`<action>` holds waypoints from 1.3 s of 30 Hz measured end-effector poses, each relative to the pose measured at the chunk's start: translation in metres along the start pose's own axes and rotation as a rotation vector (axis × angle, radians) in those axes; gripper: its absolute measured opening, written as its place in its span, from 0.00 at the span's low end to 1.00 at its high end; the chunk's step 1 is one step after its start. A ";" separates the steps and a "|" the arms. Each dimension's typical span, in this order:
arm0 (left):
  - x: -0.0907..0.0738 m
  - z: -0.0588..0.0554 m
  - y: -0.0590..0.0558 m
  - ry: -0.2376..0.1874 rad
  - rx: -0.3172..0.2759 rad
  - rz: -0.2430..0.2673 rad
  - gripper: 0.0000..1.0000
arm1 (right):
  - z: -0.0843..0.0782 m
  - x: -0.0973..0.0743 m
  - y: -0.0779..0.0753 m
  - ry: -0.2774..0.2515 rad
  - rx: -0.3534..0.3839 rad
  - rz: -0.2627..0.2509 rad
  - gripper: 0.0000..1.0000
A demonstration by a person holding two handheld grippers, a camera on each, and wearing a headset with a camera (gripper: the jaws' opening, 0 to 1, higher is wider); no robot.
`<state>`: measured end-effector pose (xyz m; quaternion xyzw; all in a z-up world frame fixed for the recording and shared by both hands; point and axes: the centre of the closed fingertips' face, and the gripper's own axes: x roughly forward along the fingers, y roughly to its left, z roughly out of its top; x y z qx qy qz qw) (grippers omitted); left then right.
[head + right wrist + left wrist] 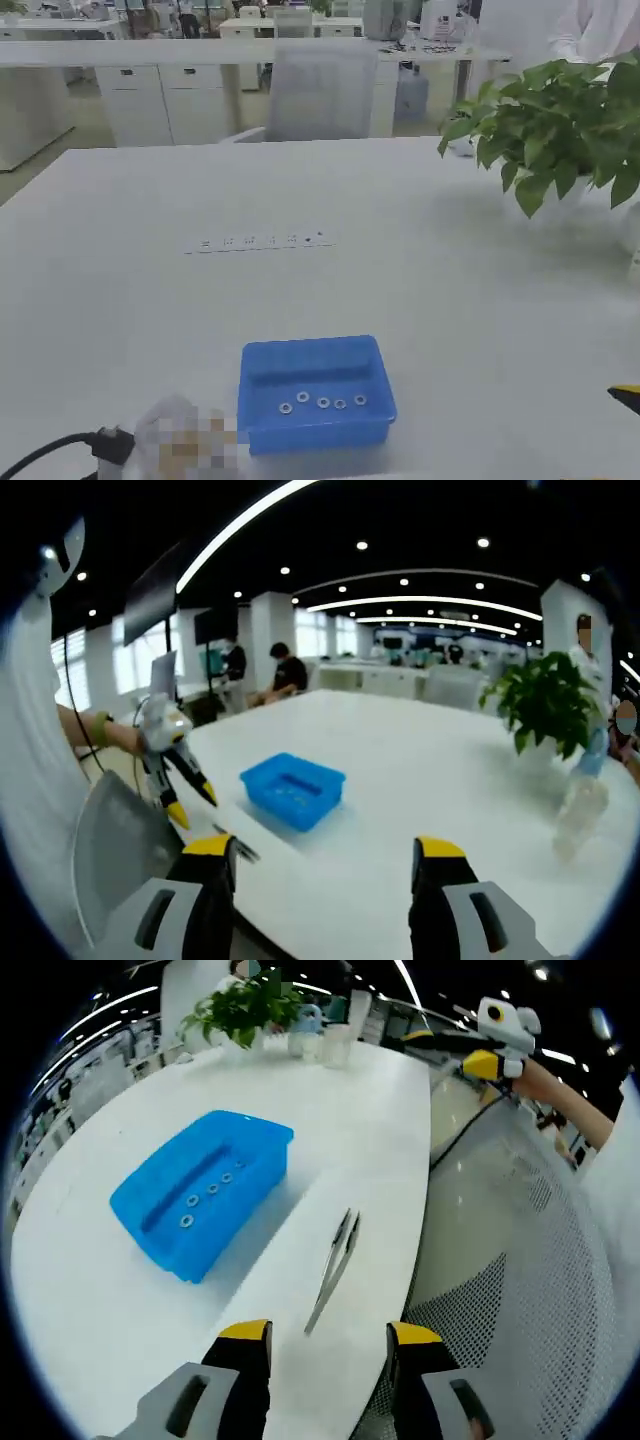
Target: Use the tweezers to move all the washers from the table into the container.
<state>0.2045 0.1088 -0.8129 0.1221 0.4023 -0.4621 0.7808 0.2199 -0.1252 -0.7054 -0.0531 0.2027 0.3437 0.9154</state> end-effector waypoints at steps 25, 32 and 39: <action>-0.186 0.039 0.032 -0.880 -0.278 0.733 0.99 | 0.033 0.022 -0.001 -0.301 0.157 0.026 0.99; -0.185 0.031 0.032 -0.882 -0.305 0.726 0.99 | 0.017 0.027 0.006 -0.206 0.116 0.013 0.99; -0.184 0.029 0.029 -0.887 -0.294 0.729 0.99 | 0.018 0.025 0.002 -0.208 0.106 -0.008 0.99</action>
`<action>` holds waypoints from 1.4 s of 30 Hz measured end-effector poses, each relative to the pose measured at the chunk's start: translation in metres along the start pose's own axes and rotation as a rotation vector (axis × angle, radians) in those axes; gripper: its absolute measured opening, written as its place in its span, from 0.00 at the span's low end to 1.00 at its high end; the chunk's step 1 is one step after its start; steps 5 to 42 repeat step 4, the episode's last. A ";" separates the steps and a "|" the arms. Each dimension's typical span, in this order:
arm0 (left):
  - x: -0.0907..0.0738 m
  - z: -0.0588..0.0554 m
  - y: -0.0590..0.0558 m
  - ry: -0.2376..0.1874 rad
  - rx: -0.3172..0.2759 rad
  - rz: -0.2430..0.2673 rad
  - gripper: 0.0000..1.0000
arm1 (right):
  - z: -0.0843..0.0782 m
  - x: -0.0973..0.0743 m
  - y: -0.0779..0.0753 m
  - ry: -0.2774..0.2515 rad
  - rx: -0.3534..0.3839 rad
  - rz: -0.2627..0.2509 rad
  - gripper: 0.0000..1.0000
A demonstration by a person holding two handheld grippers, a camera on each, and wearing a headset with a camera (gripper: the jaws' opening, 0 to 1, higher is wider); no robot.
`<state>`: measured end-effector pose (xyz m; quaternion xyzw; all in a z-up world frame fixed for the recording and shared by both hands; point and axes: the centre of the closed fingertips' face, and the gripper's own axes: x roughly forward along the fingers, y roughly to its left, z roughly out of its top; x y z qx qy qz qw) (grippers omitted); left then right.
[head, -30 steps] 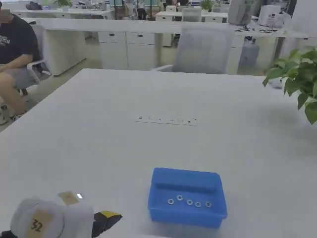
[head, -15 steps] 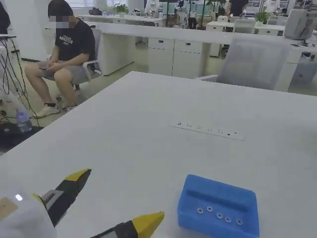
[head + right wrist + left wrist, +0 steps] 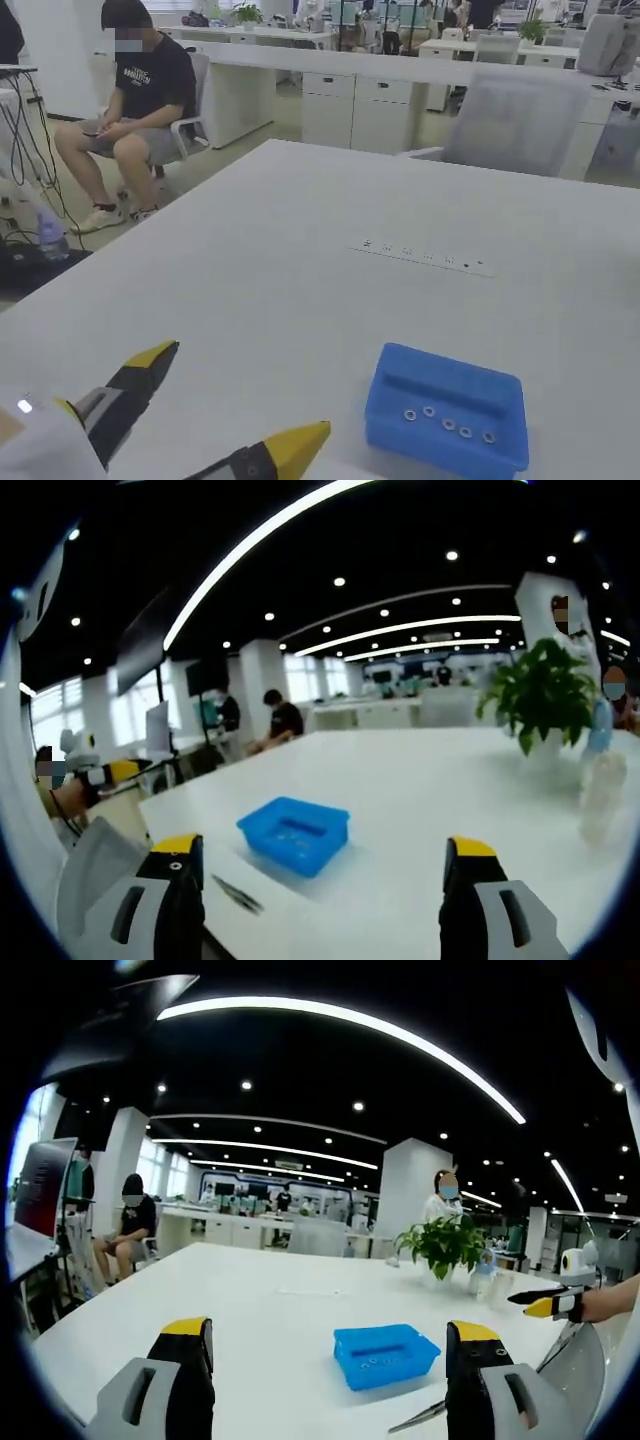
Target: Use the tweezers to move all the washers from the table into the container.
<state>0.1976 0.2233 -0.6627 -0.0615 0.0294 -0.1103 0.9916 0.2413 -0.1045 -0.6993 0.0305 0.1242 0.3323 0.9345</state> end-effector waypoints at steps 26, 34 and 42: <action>0.000 0.000 -0.002 -0.009 -0.011 -0.002 0.99 | 0.001 0.000 -0.003 -0.008 0.020 -0.017 0.99; 0.000 0.000 -0.002 -0.009 -0.011 -0.002 0.99 | 0.001 0.000 -0.003 -0.008 0.020 -0.017 0.99; 0.000 0.000 -0.002 -0.009 -0.011 -0.002 0.99 | 0.001 0.000 -0.003 -0.008 0.020 -0.017 0.99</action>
